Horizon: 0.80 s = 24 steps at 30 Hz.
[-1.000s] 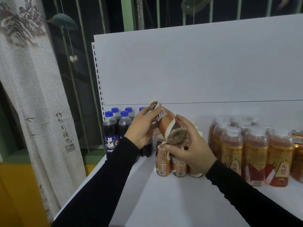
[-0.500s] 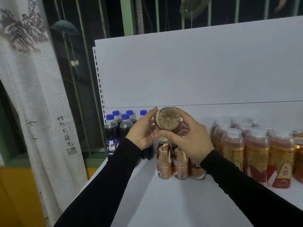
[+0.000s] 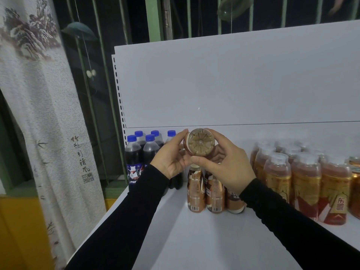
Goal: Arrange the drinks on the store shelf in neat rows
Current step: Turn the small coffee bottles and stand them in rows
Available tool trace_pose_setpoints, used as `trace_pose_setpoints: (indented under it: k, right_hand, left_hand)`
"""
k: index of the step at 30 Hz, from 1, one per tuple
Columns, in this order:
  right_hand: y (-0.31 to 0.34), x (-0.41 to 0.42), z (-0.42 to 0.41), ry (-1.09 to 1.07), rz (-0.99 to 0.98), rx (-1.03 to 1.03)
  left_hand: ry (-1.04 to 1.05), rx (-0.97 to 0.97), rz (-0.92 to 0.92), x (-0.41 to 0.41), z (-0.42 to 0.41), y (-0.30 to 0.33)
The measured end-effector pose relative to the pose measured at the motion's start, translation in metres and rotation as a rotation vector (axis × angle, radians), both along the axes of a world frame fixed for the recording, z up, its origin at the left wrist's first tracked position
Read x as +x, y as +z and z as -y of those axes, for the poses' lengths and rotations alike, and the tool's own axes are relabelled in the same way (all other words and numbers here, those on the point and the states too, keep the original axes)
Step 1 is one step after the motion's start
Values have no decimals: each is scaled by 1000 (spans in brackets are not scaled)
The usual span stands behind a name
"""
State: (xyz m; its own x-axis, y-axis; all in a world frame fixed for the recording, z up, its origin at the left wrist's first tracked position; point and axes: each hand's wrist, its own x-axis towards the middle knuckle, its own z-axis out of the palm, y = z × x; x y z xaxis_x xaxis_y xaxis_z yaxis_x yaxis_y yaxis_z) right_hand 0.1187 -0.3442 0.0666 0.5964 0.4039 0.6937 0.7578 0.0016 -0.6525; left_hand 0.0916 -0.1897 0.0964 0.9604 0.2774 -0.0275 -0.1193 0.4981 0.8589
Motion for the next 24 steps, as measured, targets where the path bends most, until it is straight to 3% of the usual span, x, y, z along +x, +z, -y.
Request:
trace_pose_setpoints:
  k: [3,9,13,20,24]
  right_hand:
    - [-2,1,5,23,-54,-31]
    - [1,14,14,139,-273,-138]
    - [0,22,16,120,-245,-234]
    - [-21,26,10,33,-212,-194]
    - [-23,35,7,-74,-145,-205]
  left_hand:
    - [-1,34,25,-2,0,3]
    - [69,352,237,-4,1,2]
    - [22,534,356,-10,5,2]
    - [150,735,524,-20,12,8]
    - [99,805,616,-27,12,6]
